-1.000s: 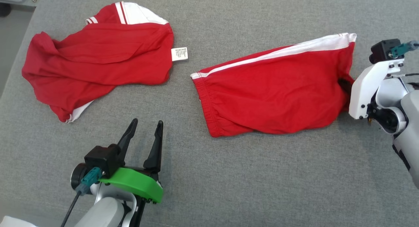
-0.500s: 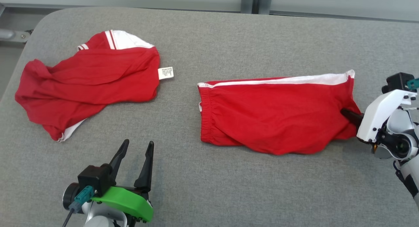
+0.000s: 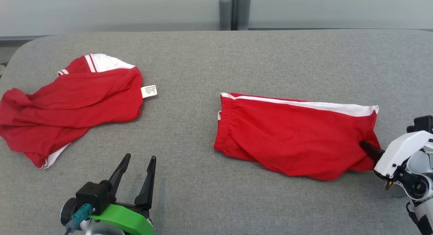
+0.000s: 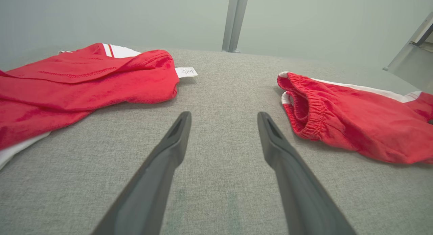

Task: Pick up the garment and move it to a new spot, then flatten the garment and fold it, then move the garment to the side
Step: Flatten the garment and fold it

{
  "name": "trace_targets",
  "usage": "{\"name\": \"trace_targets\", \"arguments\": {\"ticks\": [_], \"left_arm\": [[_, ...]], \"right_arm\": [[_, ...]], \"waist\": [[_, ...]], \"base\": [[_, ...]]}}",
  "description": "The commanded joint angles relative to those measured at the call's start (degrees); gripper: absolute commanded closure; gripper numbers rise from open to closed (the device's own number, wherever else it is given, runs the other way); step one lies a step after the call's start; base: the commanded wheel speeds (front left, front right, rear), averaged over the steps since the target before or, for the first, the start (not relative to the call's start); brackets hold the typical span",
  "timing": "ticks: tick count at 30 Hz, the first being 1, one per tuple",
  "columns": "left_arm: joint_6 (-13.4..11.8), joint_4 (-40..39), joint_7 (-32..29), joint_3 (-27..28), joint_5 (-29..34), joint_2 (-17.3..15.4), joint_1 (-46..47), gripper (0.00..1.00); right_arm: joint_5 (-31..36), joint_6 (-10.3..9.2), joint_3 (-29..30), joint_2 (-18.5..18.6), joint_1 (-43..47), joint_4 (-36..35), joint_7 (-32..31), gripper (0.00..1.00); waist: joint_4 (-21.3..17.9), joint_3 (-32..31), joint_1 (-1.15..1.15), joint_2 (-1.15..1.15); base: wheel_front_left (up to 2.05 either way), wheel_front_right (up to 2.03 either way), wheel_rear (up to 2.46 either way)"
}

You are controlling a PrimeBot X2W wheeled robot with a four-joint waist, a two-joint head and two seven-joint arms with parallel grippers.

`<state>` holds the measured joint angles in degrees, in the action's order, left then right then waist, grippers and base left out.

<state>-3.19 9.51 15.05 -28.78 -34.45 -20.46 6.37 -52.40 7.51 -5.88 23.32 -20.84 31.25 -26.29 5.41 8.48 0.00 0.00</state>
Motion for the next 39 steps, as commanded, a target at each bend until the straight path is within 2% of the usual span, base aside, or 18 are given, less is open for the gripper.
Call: {"name": "trace_targets", "arguments": {"ticks": [1, 5, 10, 16, 22, 28, 31, 34, 39], "left_arm": [[0.6, -0.1, 0.2, 0.6, 0.8, 0.2, -1.0, 0.00], [1.6, 0.2, 0.2, 1.5, 1.6, 0.9, -1.5, 0.00], [2.2, 0.3, 0.2, 1.9, 3.3, 1.4, -0.3, 0.00], [3.1, 0.8, 0.2, 2.4, 5.2, 3.3, 0.6, 0.00], [2.8, 1.5, 0.2, 3.3, 6.4, 4.6, 0.5, 0.00], [2.7, 1.8, 0.2, 4.4, 7.7, 5.7, 1.5, 0.00], [2.7, 2.1, 0.2, 5.1, 8.2, 6.4, 1.8, 0.00], [3.2, 2.6, 0.2, 5.6, 8.6, 7.2, 2.0, 0.00], [4.0, 3.5, 0.2, 6.1, 9.3, 8.4, 2.3, 0.00]], "right_arm": [[0.3, -0.04, 1.0, -0.2, 1.1, -0.2, 1.1, 1.00], [0.9, -0.04, 4.0, -1.3, 1.9, 0.9, 2.8, 1.00], [2.3, -0.04, 7.9, 0.6, 0.9, 1.6, 2.3, 1.00], [2.3, -0.01, 8.8, -0.1, -0.7, -8.3, -1.0, 1.00], [5.0, -0.01, 5.9, -5.1, 1.2, -21.5, -4.9, 1.00], [11.5, -0.01, 1.1, -12.8, 2.6, -28.2, -8.3, 1.00], [15.2, -0.01, -1.2, -16.7, 2.6, -28.1, -7.9, 1.00], [18.7, -0.01, -2.9, -19.1, 1.0, -25.9, -6.1, 1.00], [21.0, -0.01, -5.2, -20.3, -1.3, -21.0, -2.3, 1.00]], "waist": [[-0.7, -0.2, 0.00, 0.00], [-1.1, 0.0, 0.00, 0.00], [-0.7, 1.1, 0.00, 0.00], [0.5, 2.0, 0.00, 0.00], [1.1, 2.2, 0.00, 0.00], [1.5, 3.1, 0.00, 0.00], [1.5, 3.5, 0.00, 0.00], [1.7, 3.7, 0.00, 0.00], [2.3, 3.6, 0.00, 0.00]], "base": [[0.00, 0.00, 0.00], [0.00, 0.00, 0.00], [0.00, 0.00, 0.00], [0.00, 0.00, 0.00], [0.00, 0.00, 0.00], [0.00, 0.00, 0.00], [0.00, 0.00, 0.00], [0.00, 0.00, 0.00], [0.00, 0.00, 0.00]]}}
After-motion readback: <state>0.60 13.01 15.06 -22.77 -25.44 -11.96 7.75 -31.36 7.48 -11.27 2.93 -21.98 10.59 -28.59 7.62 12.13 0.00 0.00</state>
